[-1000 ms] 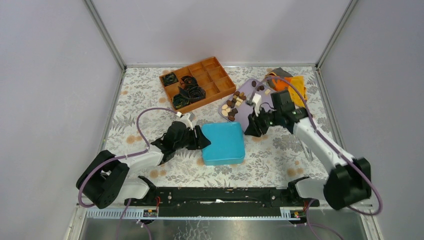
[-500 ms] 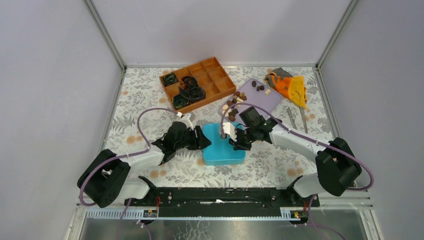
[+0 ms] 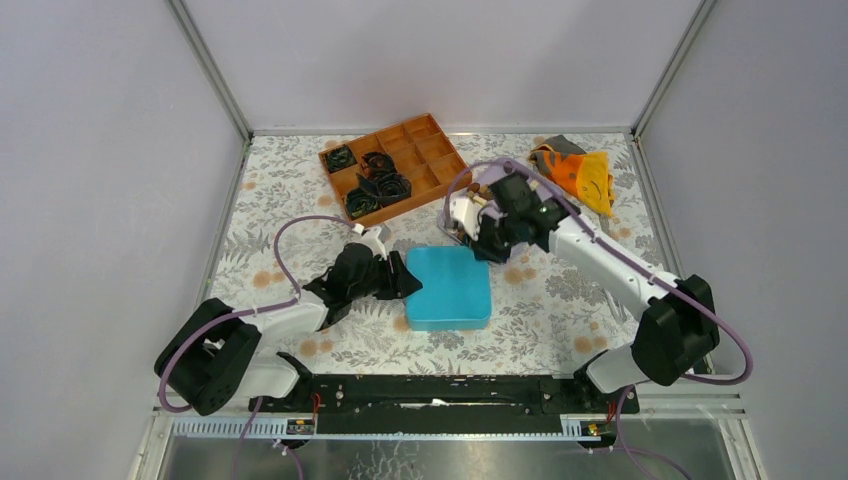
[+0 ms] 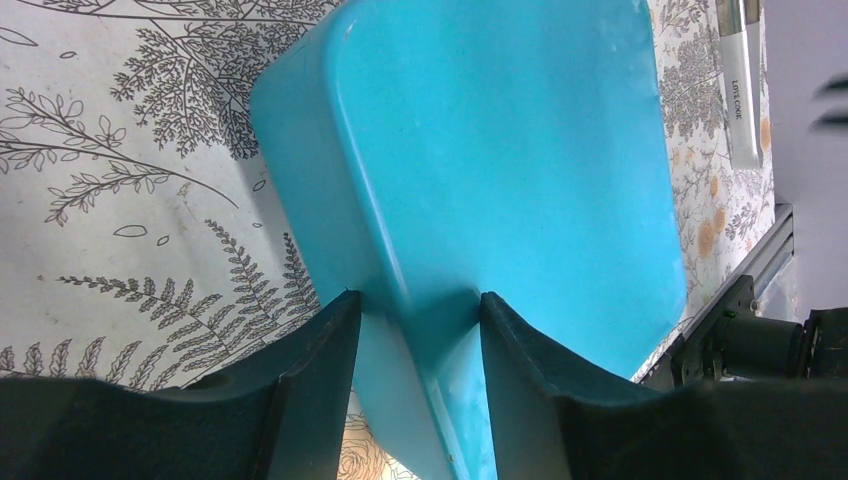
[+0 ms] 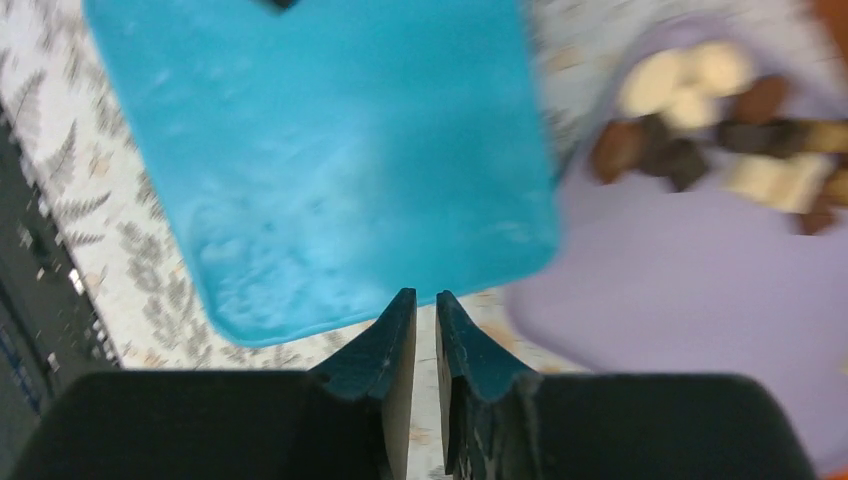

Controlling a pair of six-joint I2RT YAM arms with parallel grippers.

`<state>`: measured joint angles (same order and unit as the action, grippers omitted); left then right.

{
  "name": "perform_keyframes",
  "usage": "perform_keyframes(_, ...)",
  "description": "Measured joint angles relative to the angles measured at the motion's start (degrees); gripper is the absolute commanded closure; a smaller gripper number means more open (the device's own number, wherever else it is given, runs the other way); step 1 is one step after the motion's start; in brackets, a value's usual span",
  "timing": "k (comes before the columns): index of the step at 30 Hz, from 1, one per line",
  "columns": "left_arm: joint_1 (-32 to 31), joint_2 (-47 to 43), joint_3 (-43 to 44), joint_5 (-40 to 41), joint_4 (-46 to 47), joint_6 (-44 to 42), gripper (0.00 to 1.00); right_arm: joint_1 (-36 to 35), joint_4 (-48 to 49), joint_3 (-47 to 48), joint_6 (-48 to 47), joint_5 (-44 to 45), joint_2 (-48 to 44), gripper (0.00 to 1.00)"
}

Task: Pack the chocolate
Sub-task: Close the box lid on the packing box.

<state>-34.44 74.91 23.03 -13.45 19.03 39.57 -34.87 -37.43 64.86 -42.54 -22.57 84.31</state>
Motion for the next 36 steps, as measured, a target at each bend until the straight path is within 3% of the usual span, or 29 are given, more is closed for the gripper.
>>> perform_keyframes(5, 0.04, 0.02, -0.81, -0.74, 1.77, 0.70, 0.55, 1.95, 0.85, 8.04, 2.12, 1.16, -0.09, 0.82)
perform_keyframes(13, 0.07, -0.83, -1.73, -1.51, 2.84, 1.05, 0.55, 1.90, 5.88, 2.25, 6.03, 7.08, 12.31, 0.83)
perform_keyframes(20, 0.04, -3.43, -3.82, -2.23, 2.91, 2.27, 0.59, 2.36, 8.37, 3.10, 6.93, 5.97, 12.44, 0.74)
perform_keyframes(24, -0.02, -7.87, -6.97, -3.19, 2.60, 3.30, 0.58, 5.03, 1.44, 1.31, 5.60, -2.47, 6.27, 0.71)
perform_keyframes(29, -1.60, -10.71, -9.03, -5.70, 1.64, 4.83, 0.57, 13.53, 0.59, -5.22, 4.90, -13.00, -10.29, 0.69)
perform_keyframes(32, -5.53, -9.01, -9.03, -6.27, 3.34, 6.95, 0.53, 22.18, 0.28, -9.53, 4.94, -18.16, -16.24, 0.68)
perform_keyframes(36, -13.11, -4.57, -8.68, -6.21, 8.22, 10.64, 0.44, 30.16, -0.02, -12.04, 5.20, -22.56, -17.27, 0.63)
